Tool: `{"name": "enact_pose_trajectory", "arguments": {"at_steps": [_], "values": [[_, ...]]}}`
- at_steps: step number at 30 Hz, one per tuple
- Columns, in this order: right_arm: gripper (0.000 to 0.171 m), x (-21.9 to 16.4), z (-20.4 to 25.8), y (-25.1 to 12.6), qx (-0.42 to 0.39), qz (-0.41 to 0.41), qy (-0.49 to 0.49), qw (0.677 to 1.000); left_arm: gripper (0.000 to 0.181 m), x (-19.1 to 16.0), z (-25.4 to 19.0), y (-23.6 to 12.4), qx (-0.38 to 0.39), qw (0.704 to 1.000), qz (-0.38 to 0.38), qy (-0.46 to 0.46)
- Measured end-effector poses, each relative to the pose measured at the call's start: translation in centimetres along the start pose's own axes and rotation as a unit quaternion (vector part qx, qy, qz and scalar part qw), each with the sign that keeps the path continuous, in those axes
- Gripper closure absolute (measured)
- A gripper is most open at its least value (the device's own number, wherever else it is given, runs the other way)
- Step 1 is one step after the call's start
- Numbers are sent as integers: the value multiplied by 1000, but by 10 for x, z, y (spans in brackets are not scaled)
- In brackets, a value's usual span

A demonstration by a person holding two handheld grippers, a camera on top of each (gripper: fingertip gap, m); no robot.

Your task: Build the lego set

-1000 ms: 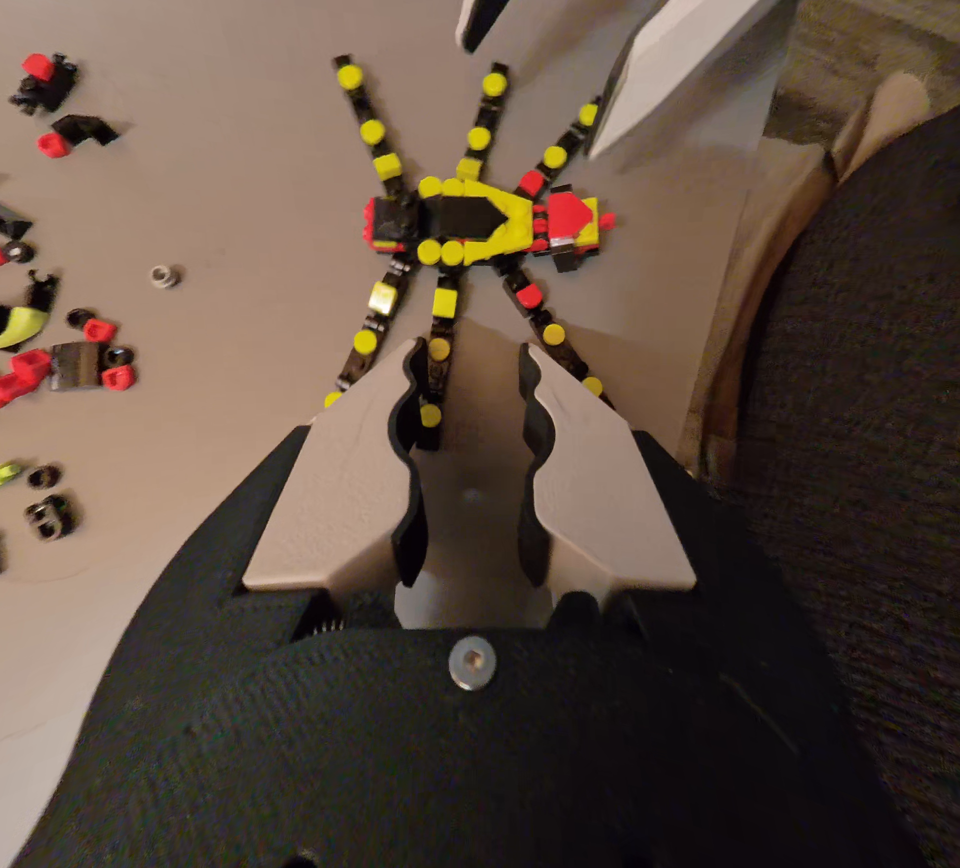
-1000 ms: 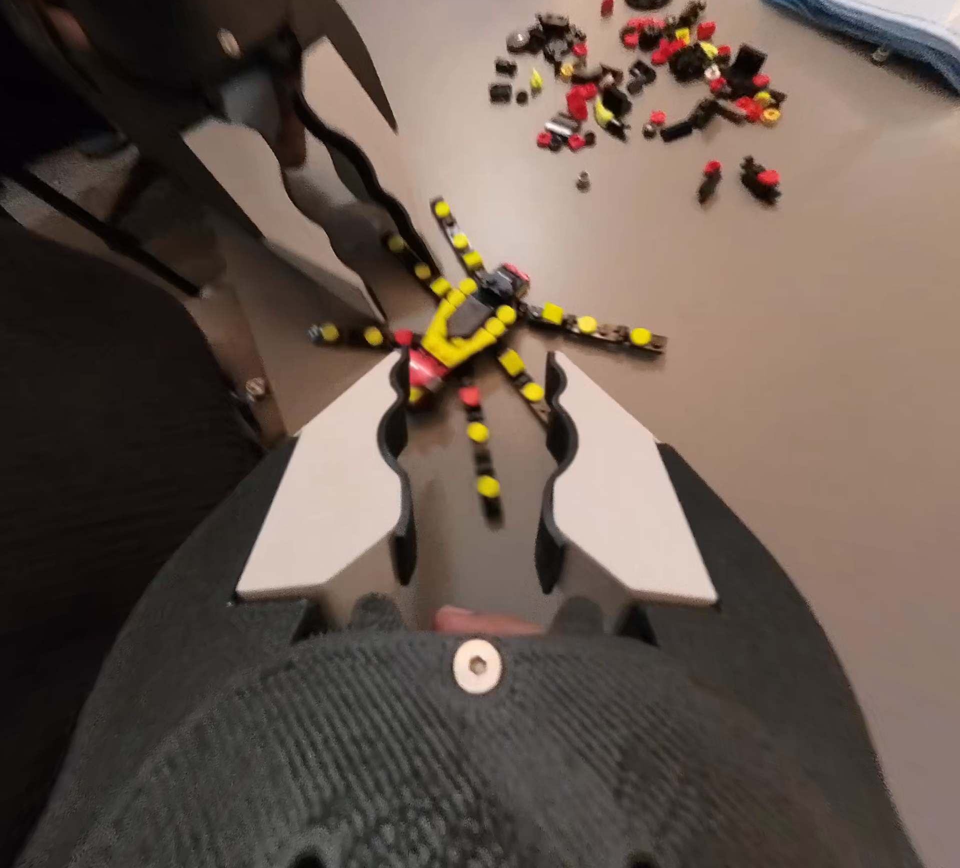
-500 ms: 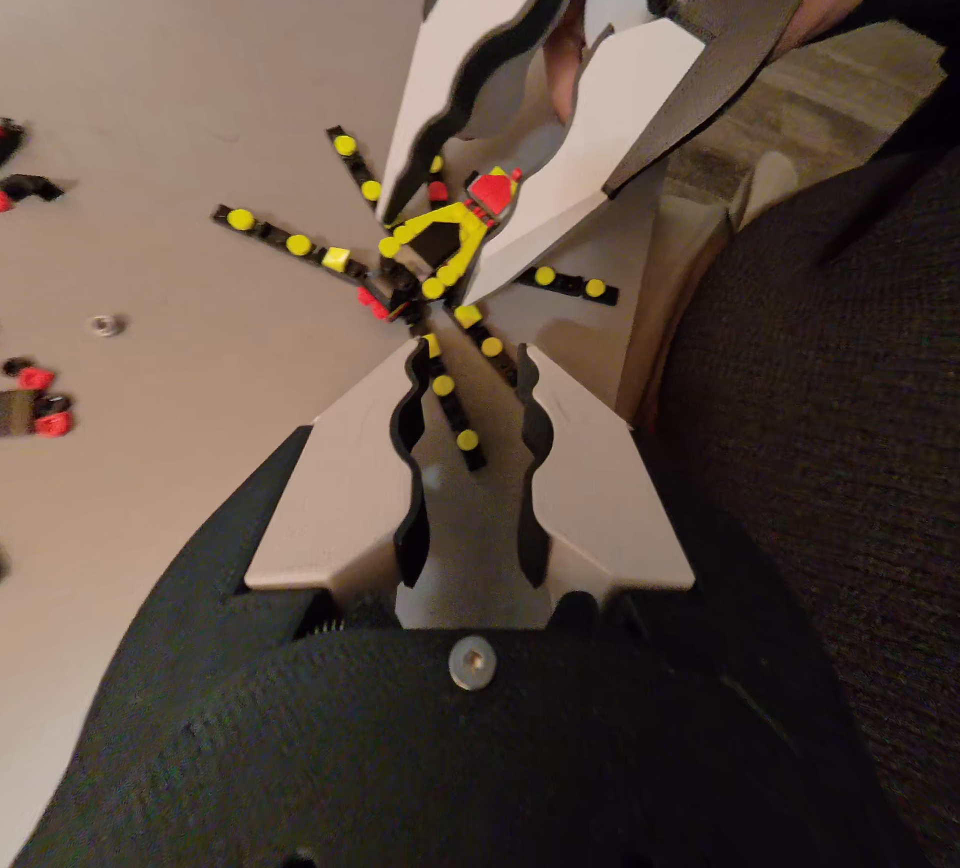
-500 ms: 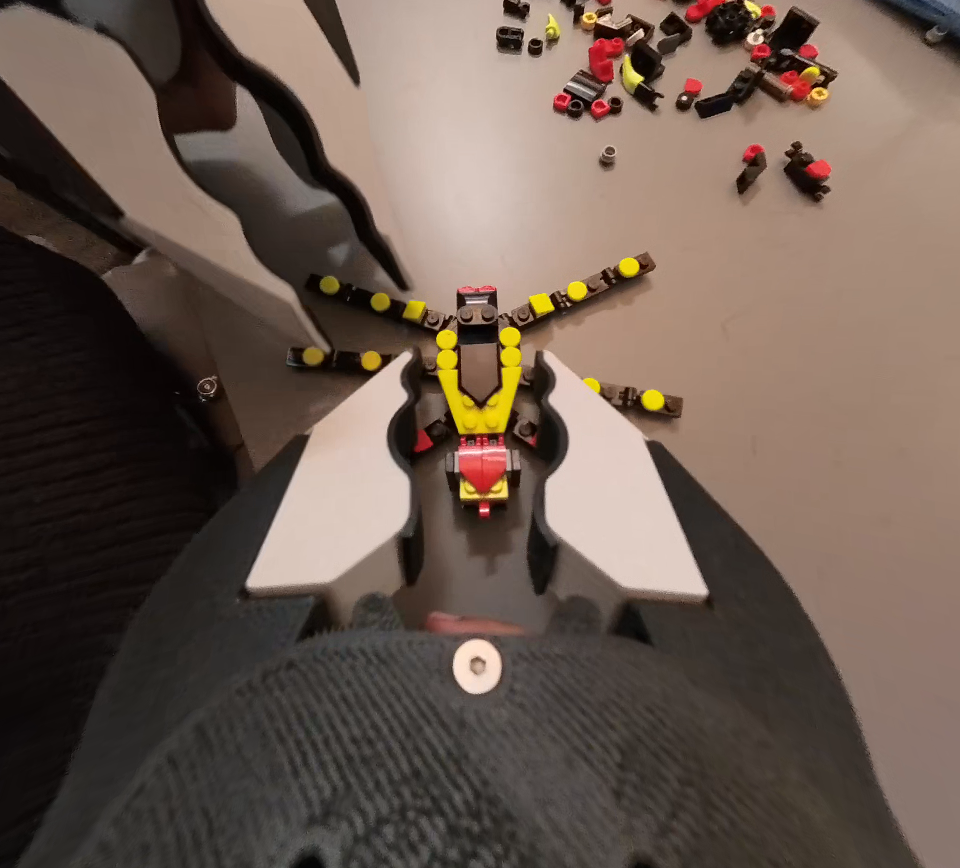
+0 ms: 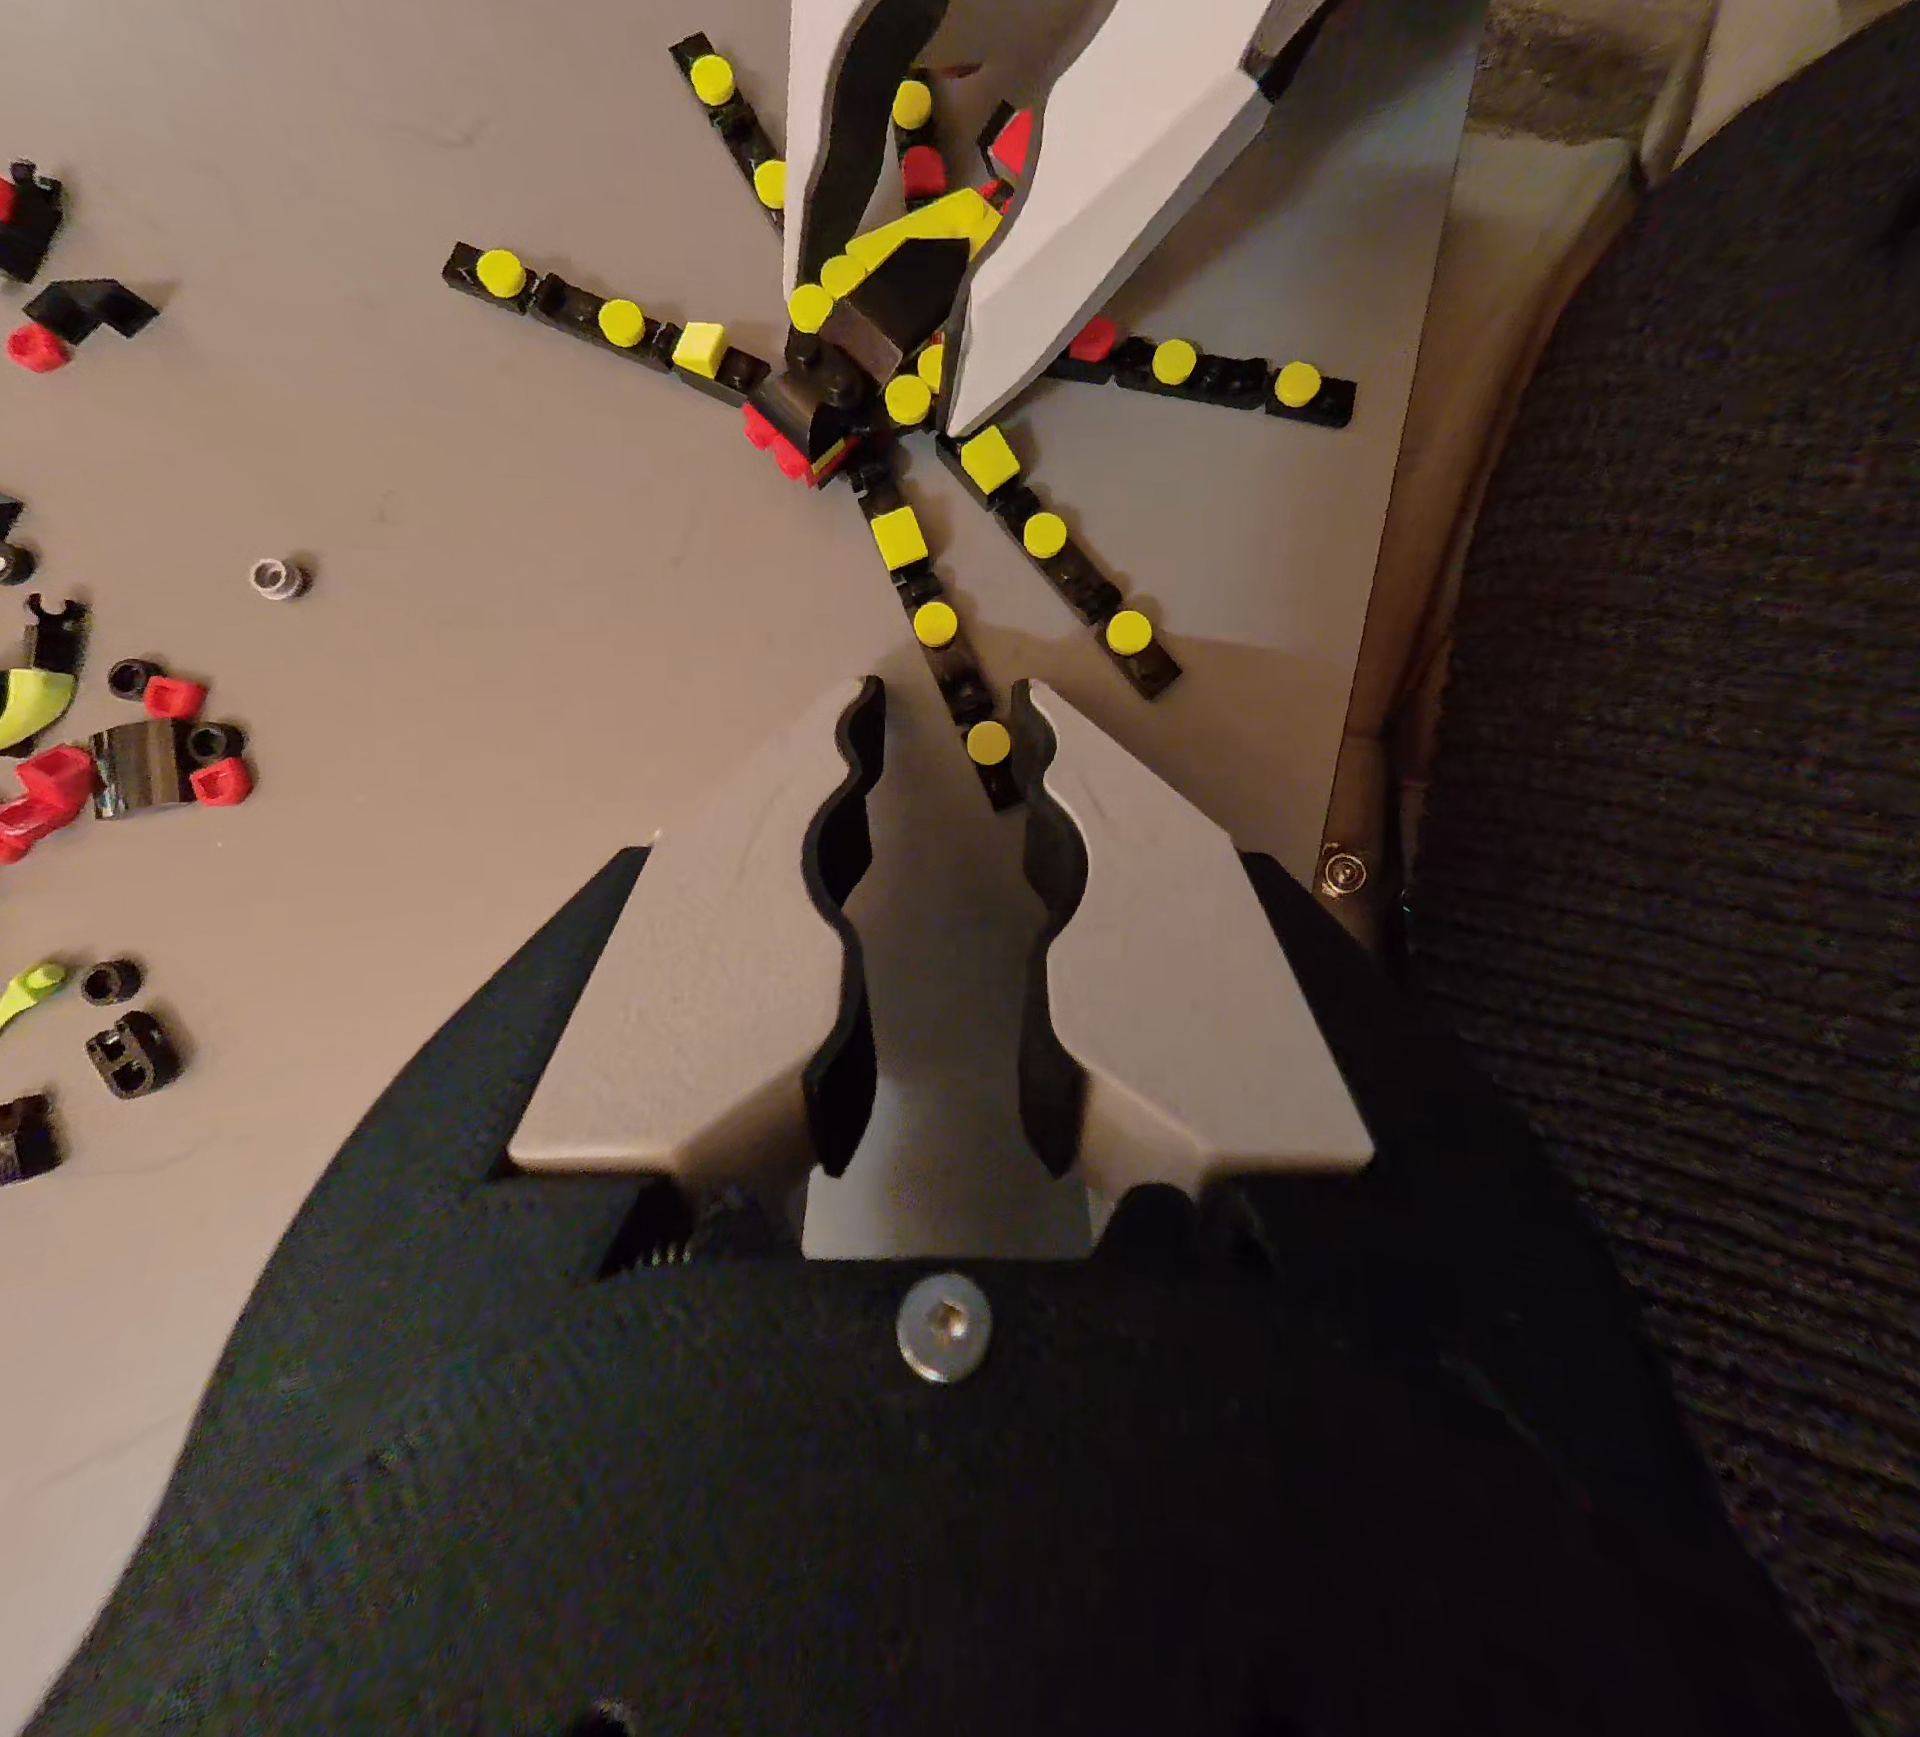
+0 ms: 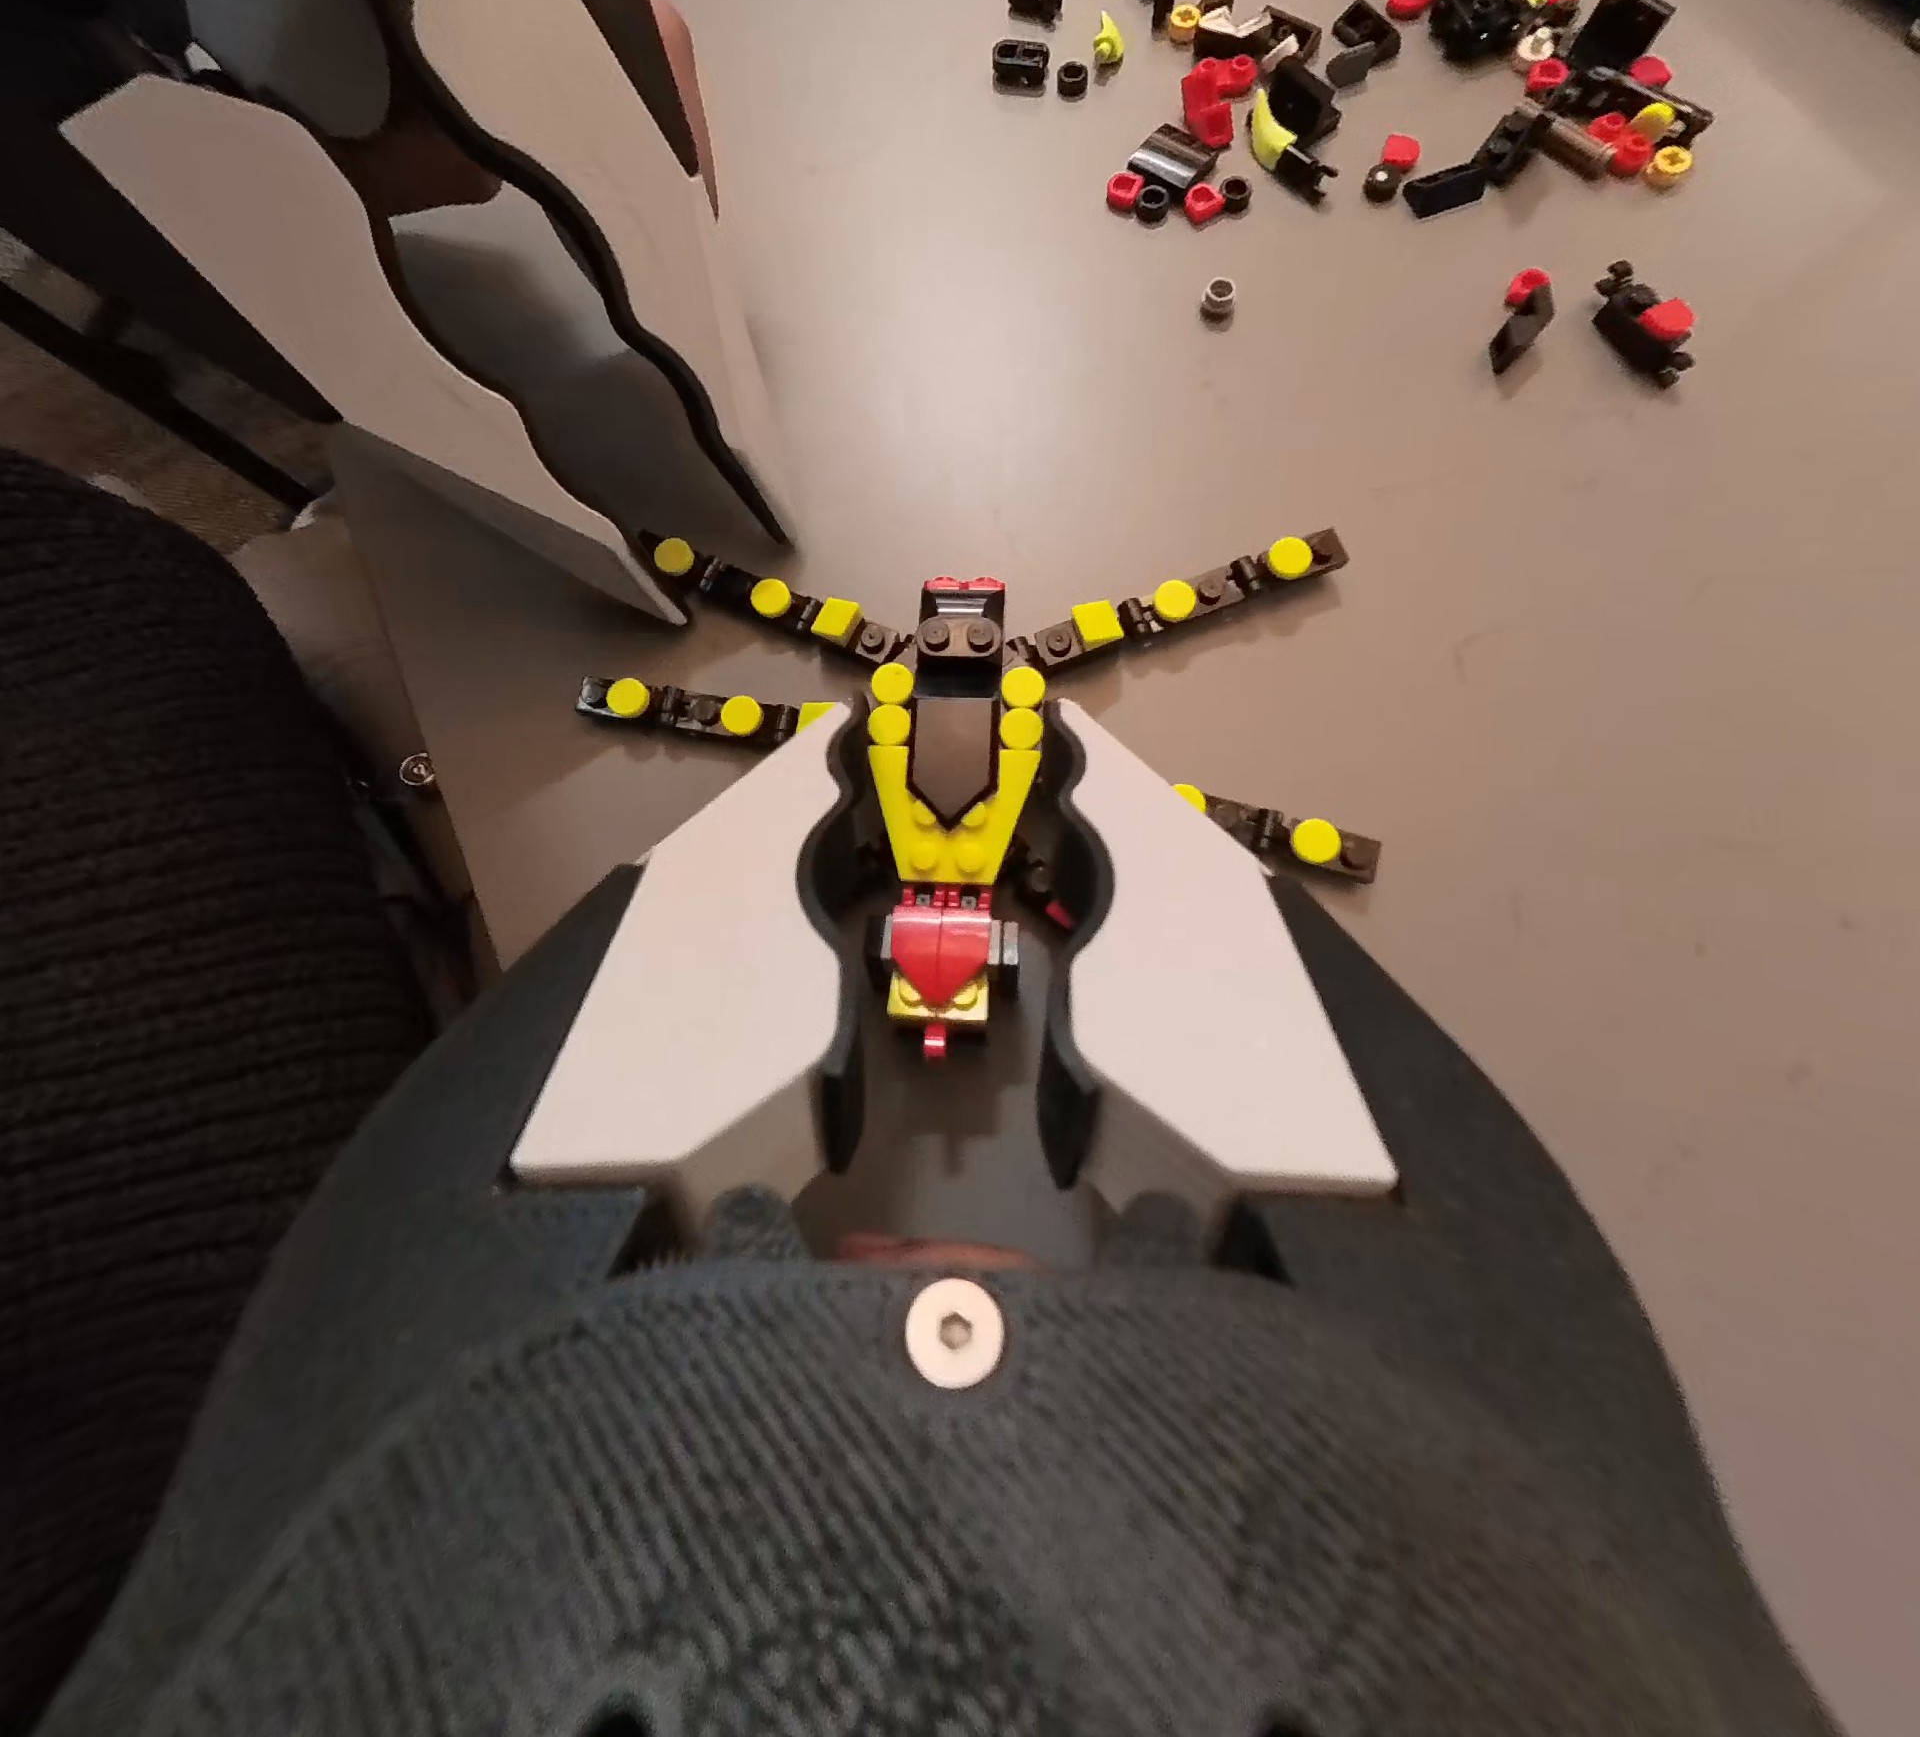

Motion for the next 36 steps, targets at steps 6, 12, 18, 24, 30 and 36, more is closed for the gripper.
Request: {"name": "enact_pose_trajectory", "arguments": {"at_steps": [6,12,18,24,30,36], "values": [[139,-1,1,0,-1,3,-10,1000,155,-1,3,-1,2,1000,1,0],[139,-2,1,0,5,6,-18,1000,149,-3,7,-3,8,1000,2,-5],[139,-2,0,0,9,8,-20,1000,149,-4,8,-3,10,1000,4,-3],[139,-2,0,0,10,7,-20,1000,153,-4,9,-4,8,1000,4,-5],[139,-2,0,0,11,6,-18,1000,153,-4,8,-3,4,1000,2,-6],[139,-2,0,0,8,-2,-10,1000,149,-3,5,-3,-7,1000,-2,-10]]}}
Point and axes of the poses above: each gripper's, where its closed fingertips meet, y out along the fingers, x out of its top, z = x × y across the jaws, the point moved 6 cm from there along -y, back along the fingers, and after that the axes turned 3 degrees about -z, right-handed, at the moved point
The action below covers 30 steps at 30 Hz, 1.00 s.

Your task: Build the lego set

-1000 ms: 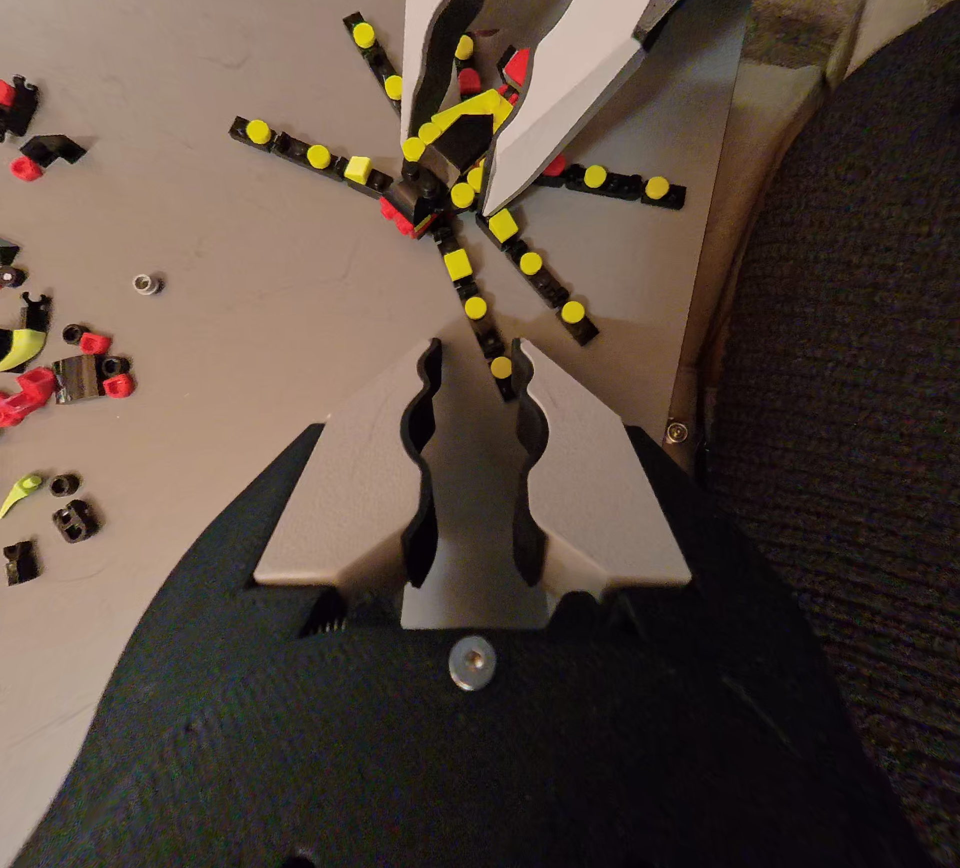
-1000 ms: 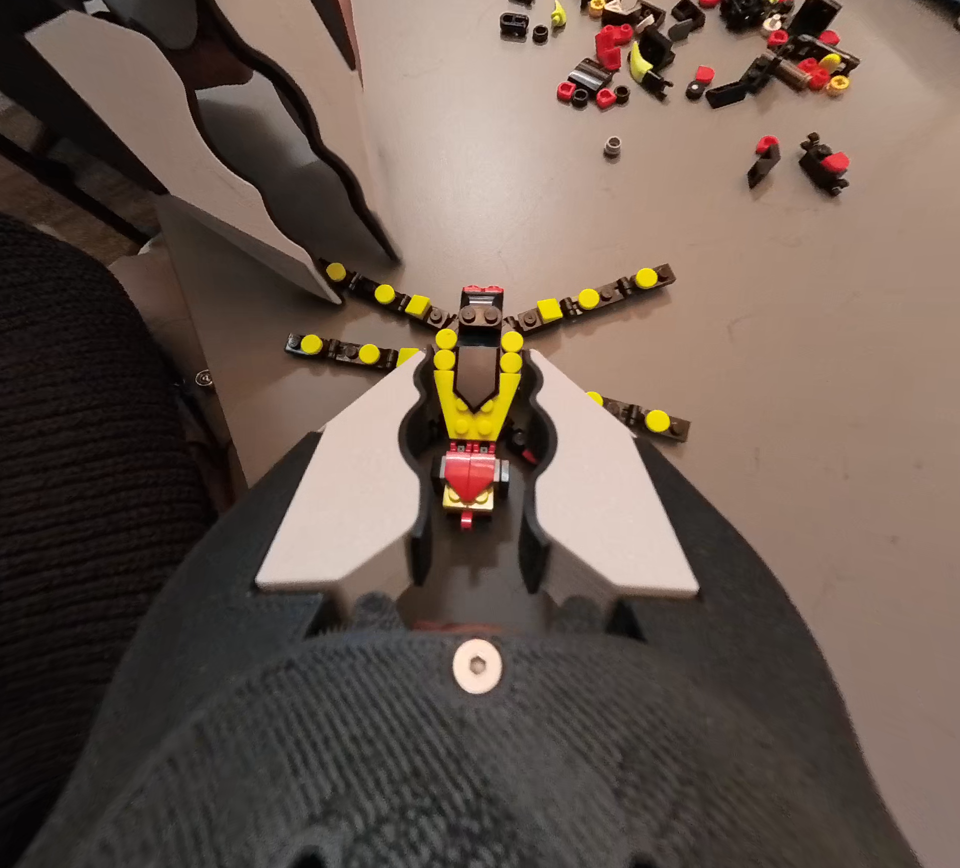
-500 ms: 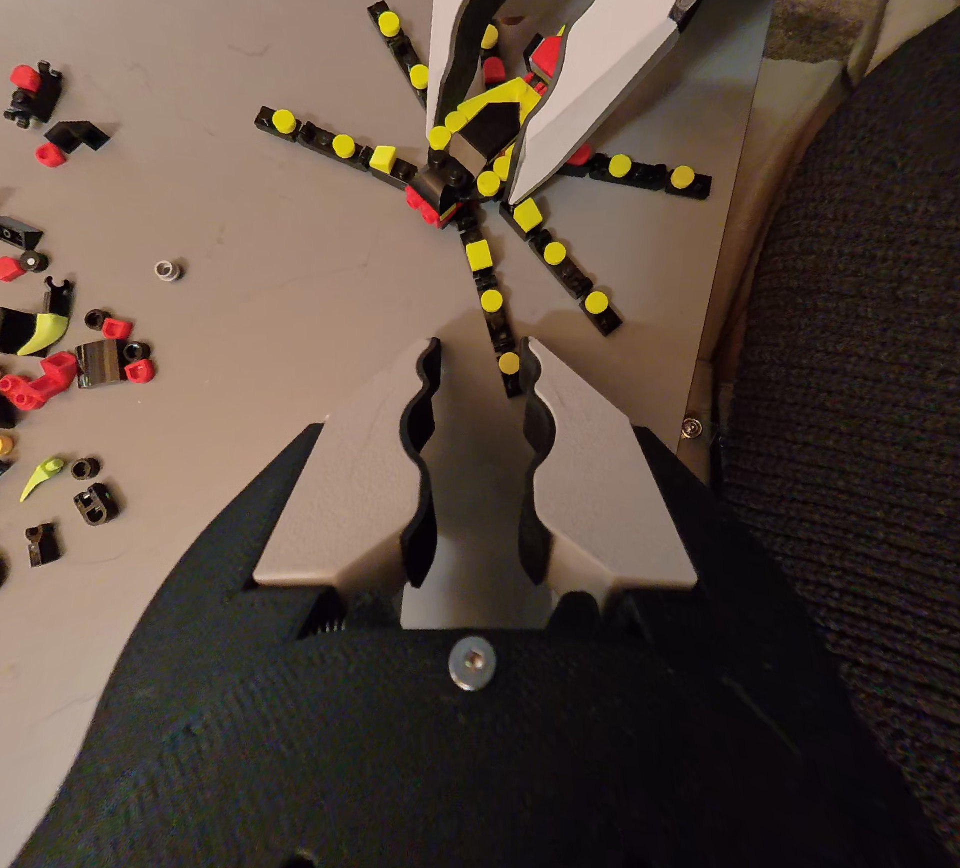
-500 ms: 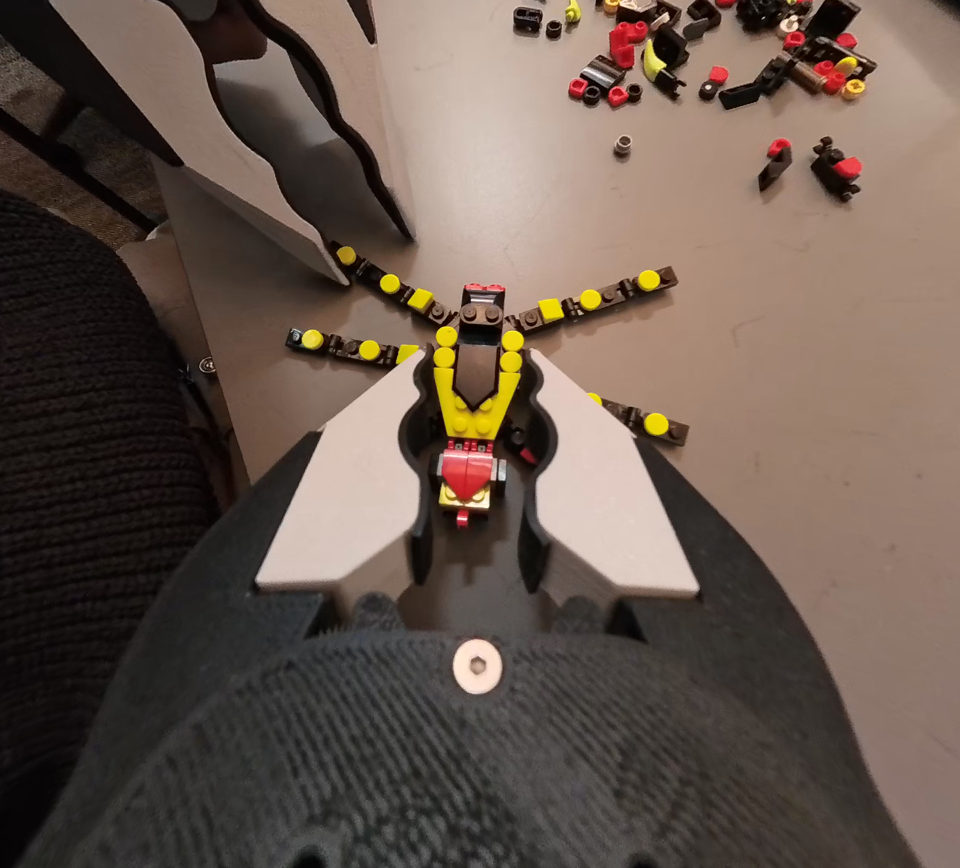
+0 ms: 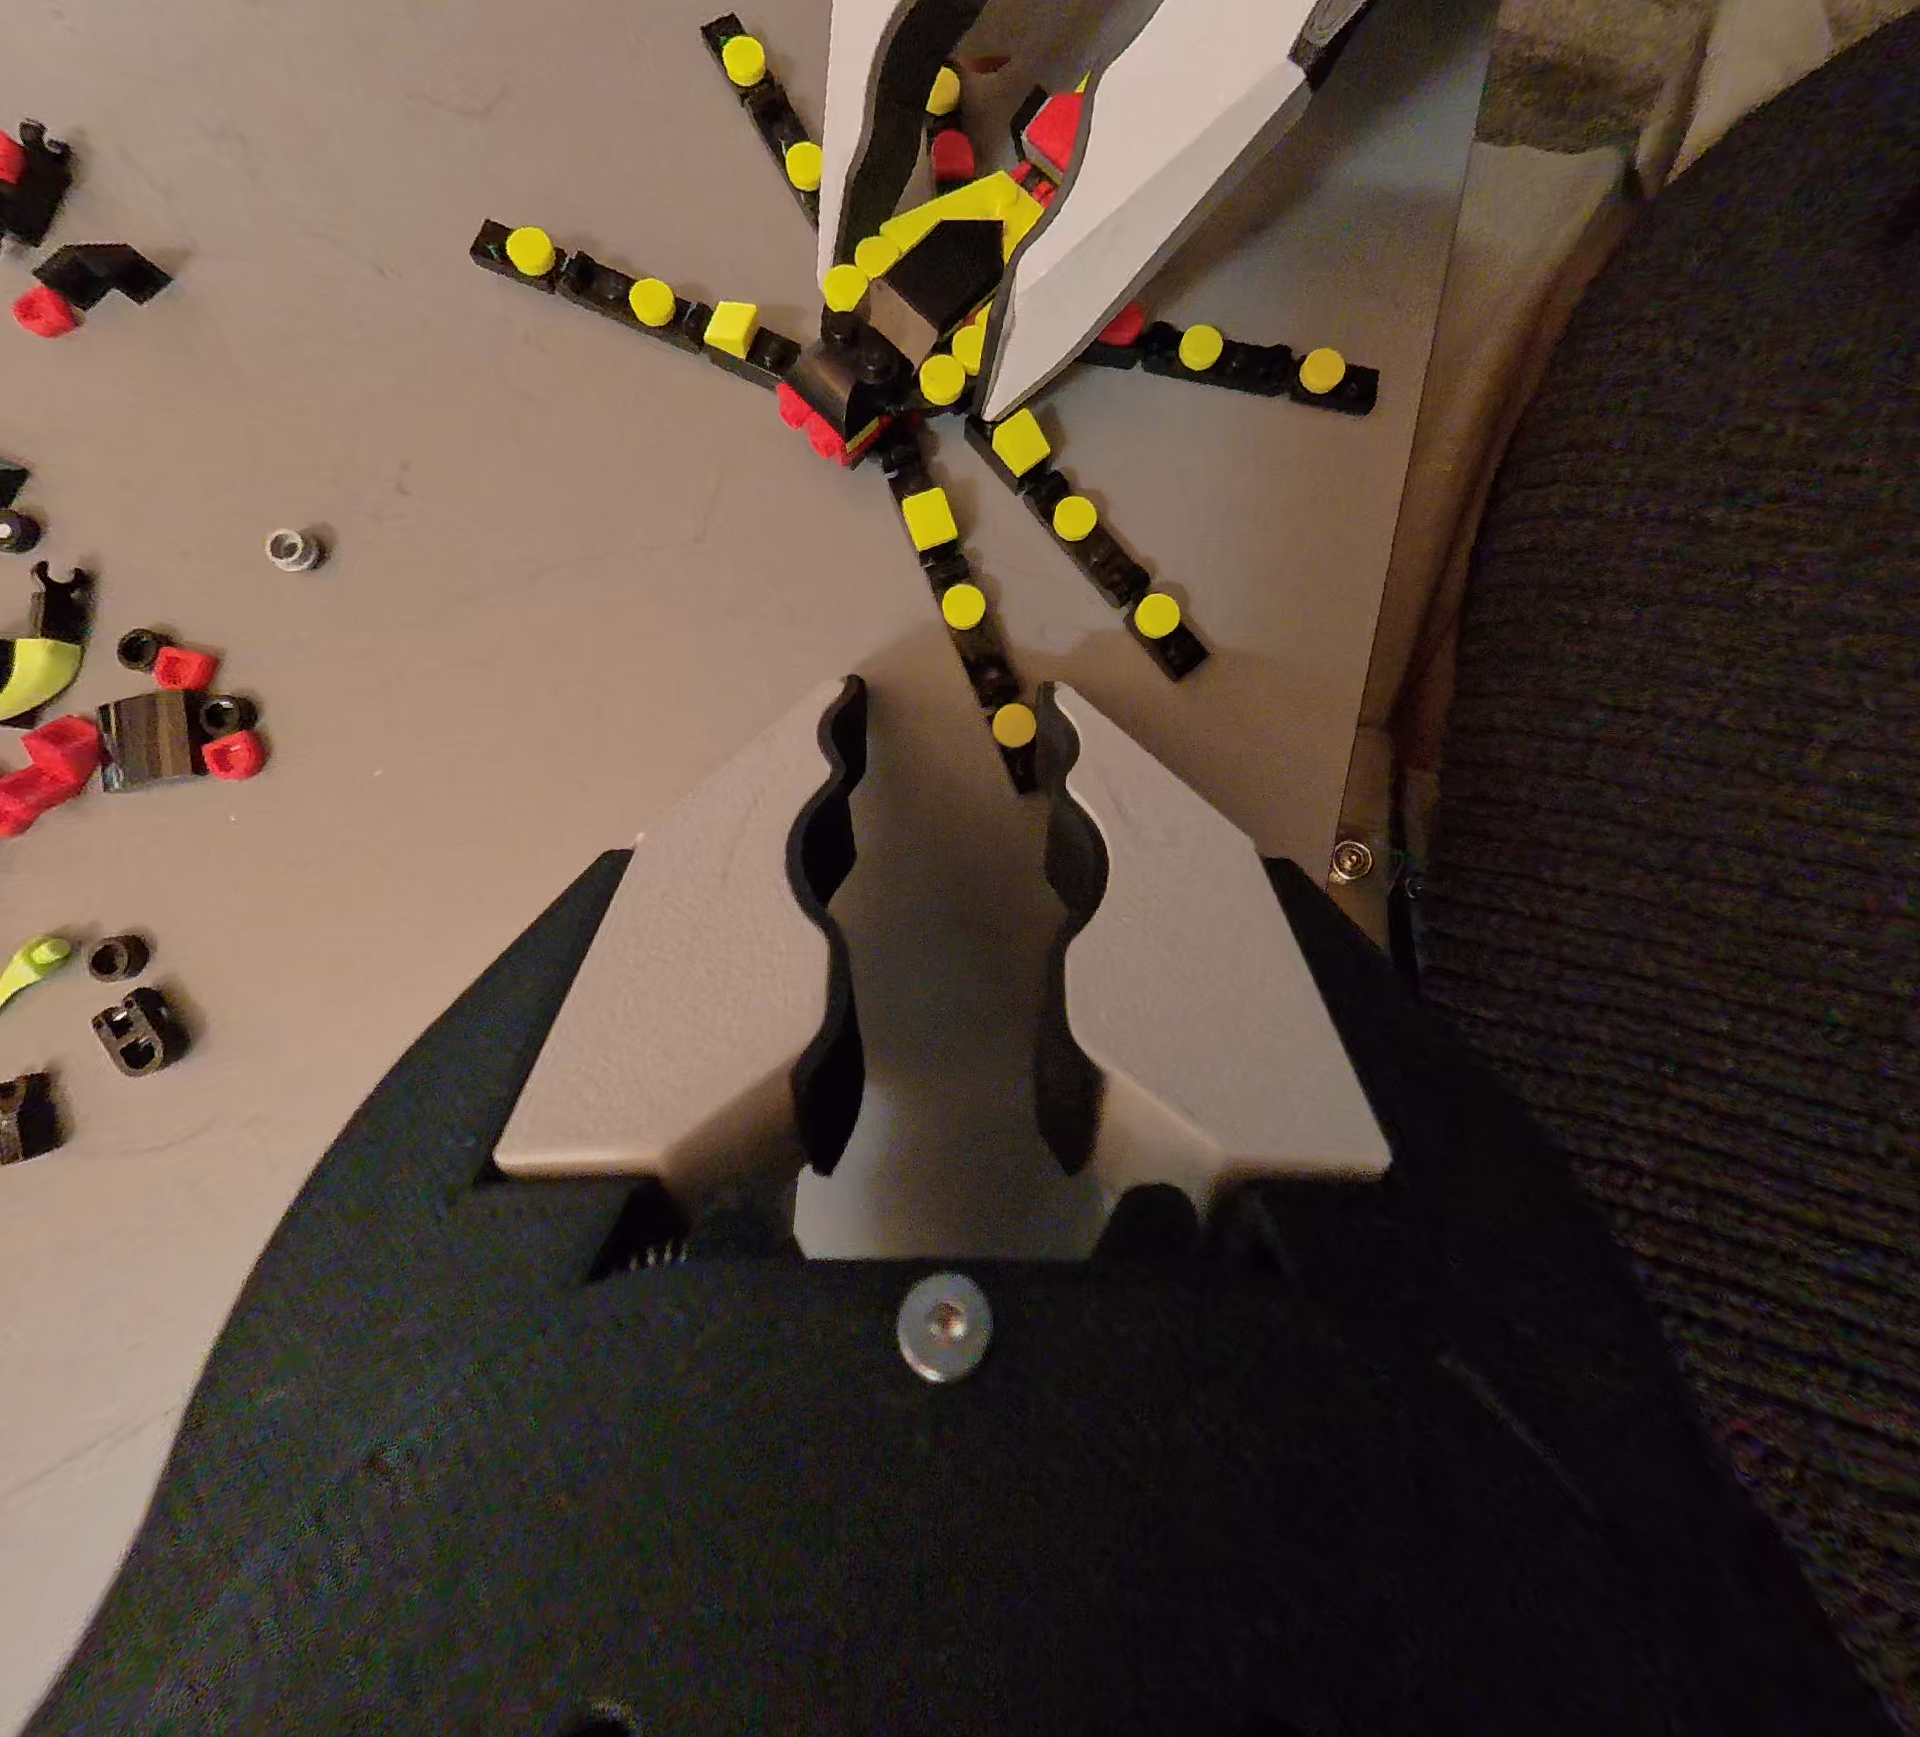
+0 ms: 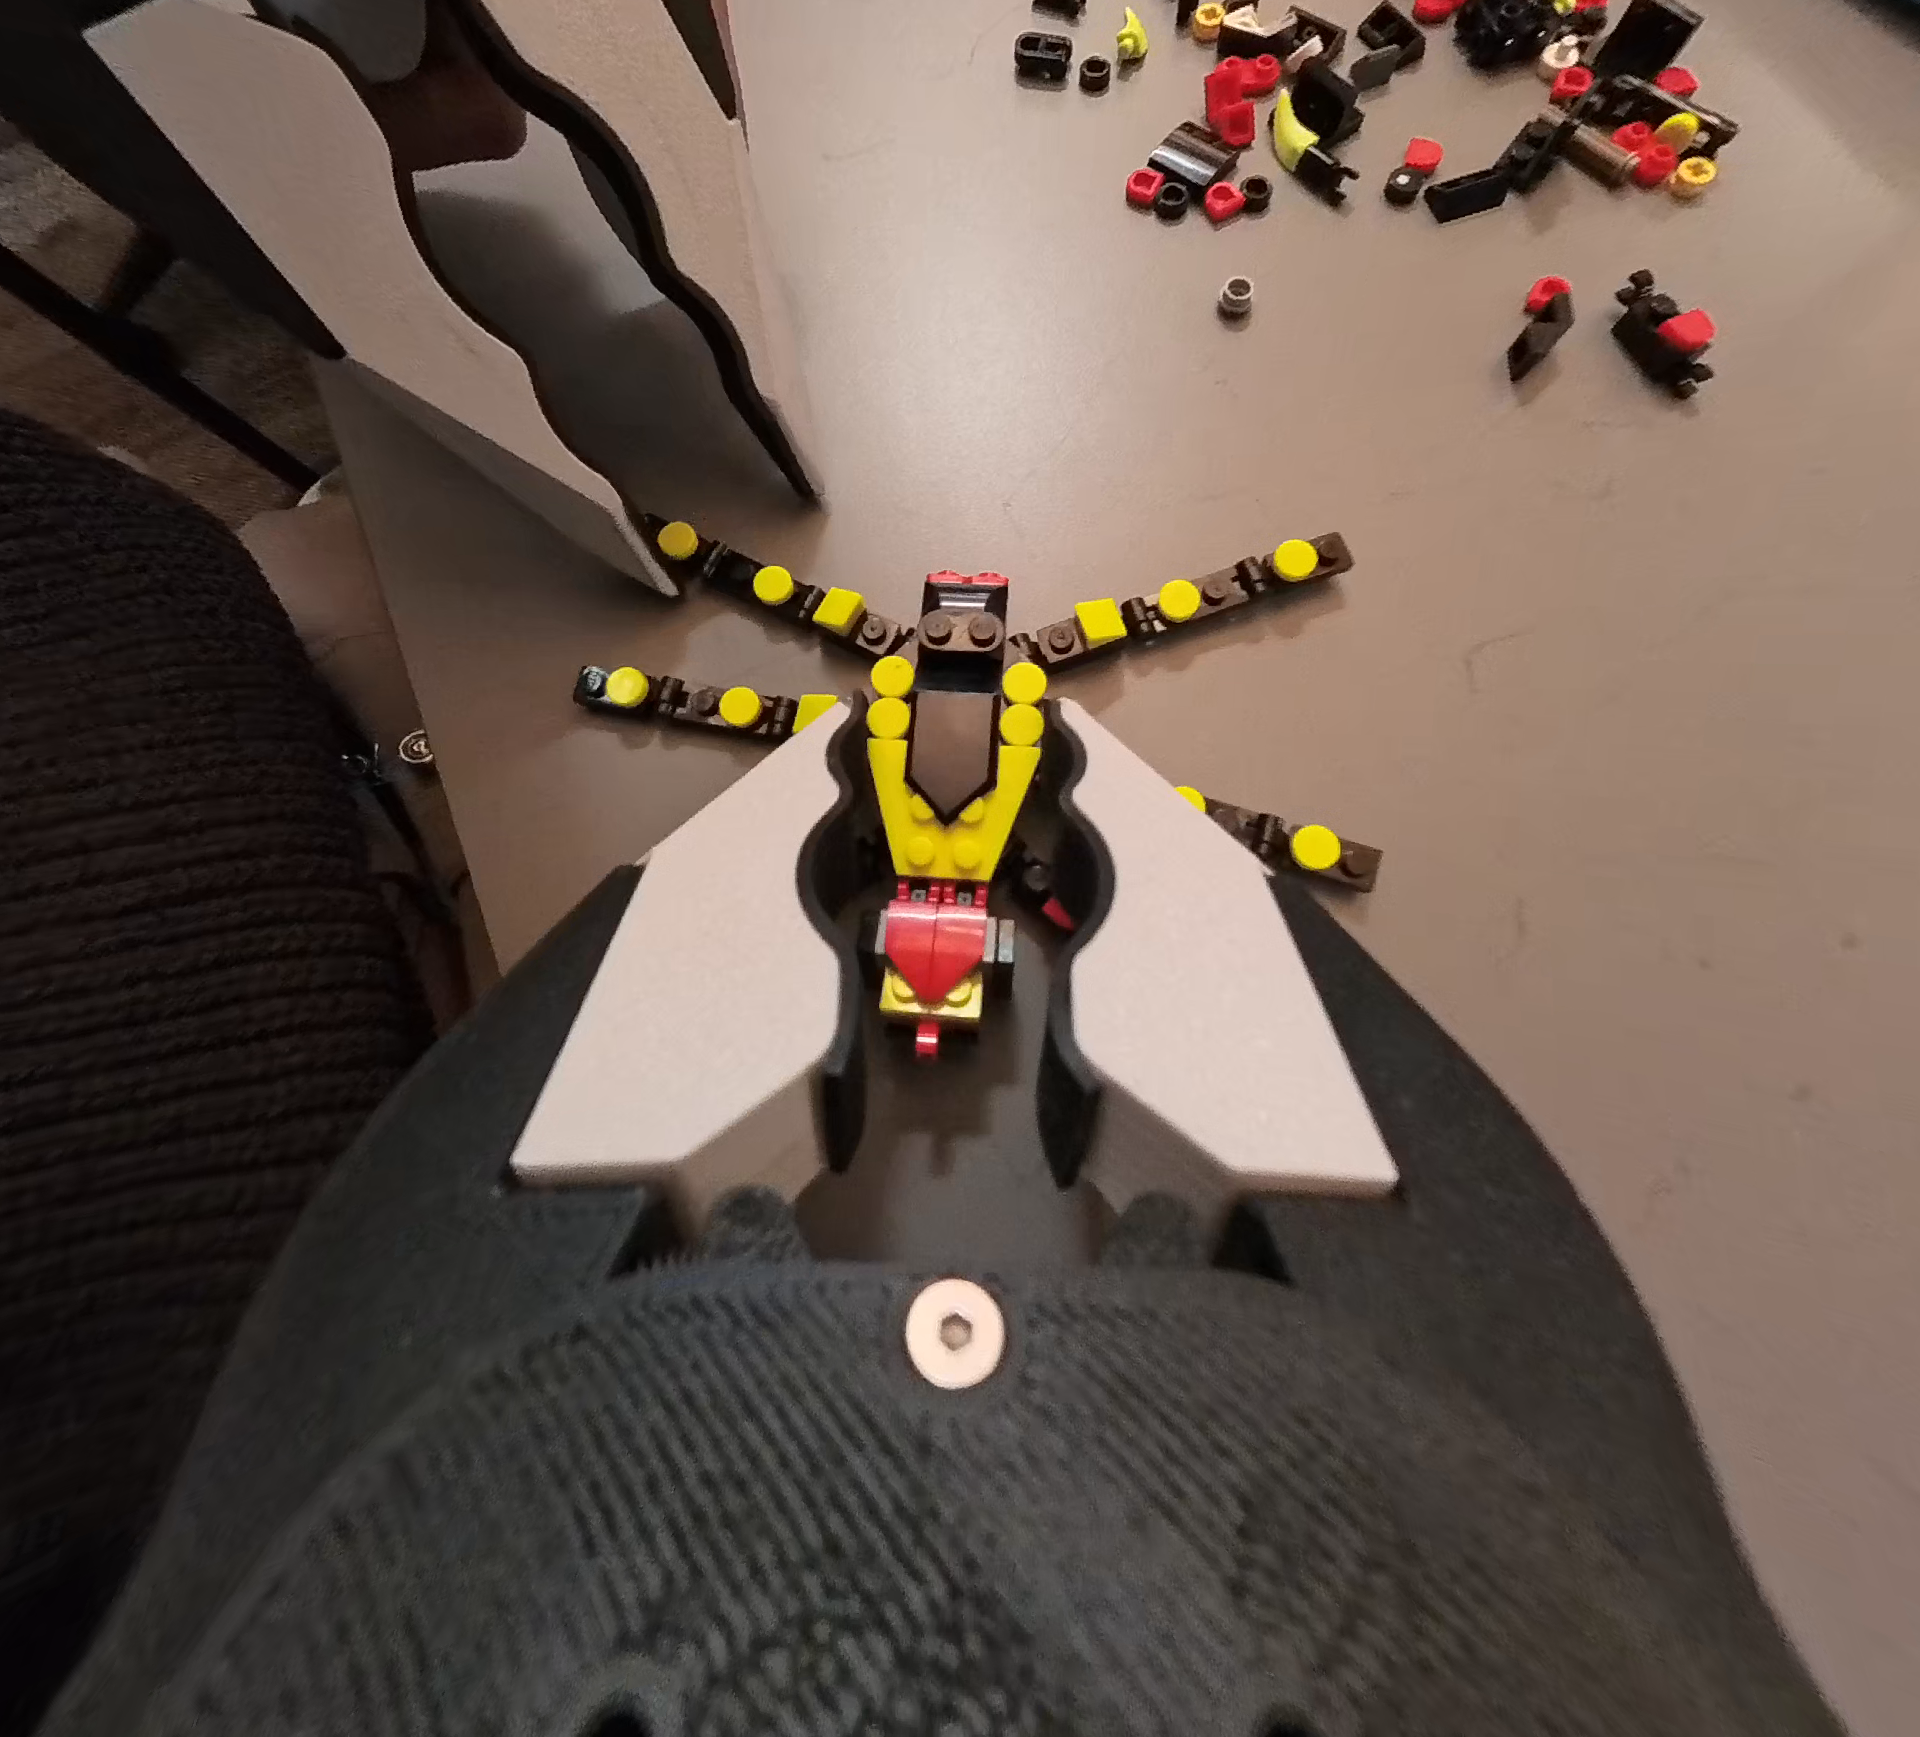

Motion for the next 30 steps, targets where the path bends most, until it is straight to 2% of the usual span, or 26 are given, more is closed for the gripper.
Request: {"name": "enact_pose_trajectory", "arguments": {"at_steps": [4,9,13,20,22,25,27,30], "values": [[139,0,-8,-2,-26,1,15,1000,147,3,5,-2,21,1000,-10,-4],[140,-2,-29,-5,-90,-12,83,992,145,12,17,-6,55,997,-51,-30],[139,-1,-31,-7,-94,-19,91,991,145,17,26,-10,83,992,-82,-55],[133,5,-48,-38,-124,-47,70,989,146,17,19,-3,80,993,-66,-48],[137,-2,-55,-48,-129,-41,73,988,153,16,14,-1,73,995,-55,-33],[138,-12,-62,-62,-126,-36,88,988,165,12,0,1,24,999,-38,-14],[145,-15,-63,-69,-116,-45,96,988,165,10,-7,4,-2,1000,-25,-14],[147,-20,-63,-70,-101,-45,105,988,160,9,-6,8,8,1000,-18,-15]]}}
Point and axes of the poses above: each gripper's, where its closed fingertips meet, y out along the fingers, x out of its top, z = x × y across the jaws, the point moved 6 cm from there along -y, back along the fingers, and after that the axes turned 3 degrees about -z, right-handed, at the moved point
